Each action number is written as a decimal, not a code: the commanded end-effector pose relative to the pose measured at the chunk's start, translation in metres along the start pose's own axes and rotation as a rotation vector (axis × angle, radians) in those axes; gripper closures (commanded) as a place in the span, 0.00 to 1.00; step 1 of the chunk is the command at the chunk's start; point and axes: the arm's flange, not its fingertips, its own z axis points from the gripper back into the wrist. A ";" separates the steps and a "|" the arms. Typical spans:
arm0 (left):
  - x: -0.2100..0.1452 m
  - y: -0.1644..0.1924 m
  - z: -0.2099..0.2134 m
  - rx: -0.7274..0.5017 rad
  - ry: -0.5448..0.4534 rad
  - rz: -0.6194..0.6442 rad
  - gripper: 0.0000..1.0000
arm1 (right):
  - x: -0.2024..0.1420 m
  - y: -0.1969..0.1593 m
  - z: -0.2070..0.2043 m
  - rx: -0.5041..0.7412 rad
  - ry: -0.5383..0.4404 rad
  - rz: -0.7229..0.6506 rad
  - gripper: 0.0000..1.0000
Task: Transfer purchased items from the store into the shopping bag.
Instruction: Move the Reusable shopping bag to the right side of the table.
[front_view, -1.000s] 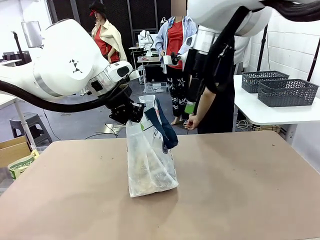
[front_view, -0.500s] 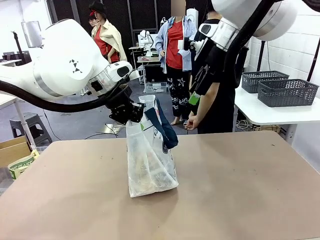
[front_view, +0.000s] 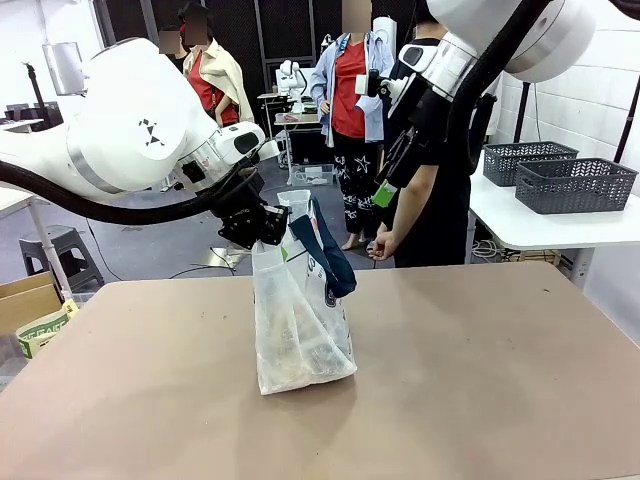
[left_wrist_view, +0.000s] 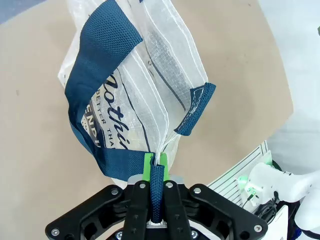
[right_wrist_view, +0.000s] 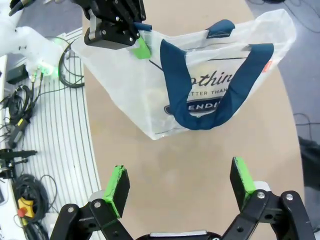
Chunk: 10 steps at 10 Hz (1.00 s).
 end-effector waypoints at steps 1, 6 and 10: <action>0.000 0.001 0.002 -0.006 -0.002 0.009 1.00 | -0.001 0.000 -0.001 -0.003 0.019 0.011 0.00; 0.017 -0.009 0.018 0.046 -0.019 -0.027 1.00 | -0.001 0.000 -0.001 -0.003 0.019 0.011 0.00; 0.052 -0.005 0.067 0.182 -0.015 -0.031 1.00 | -0.001 0.000 -0.001 -0.003 0.019 0.011 0.00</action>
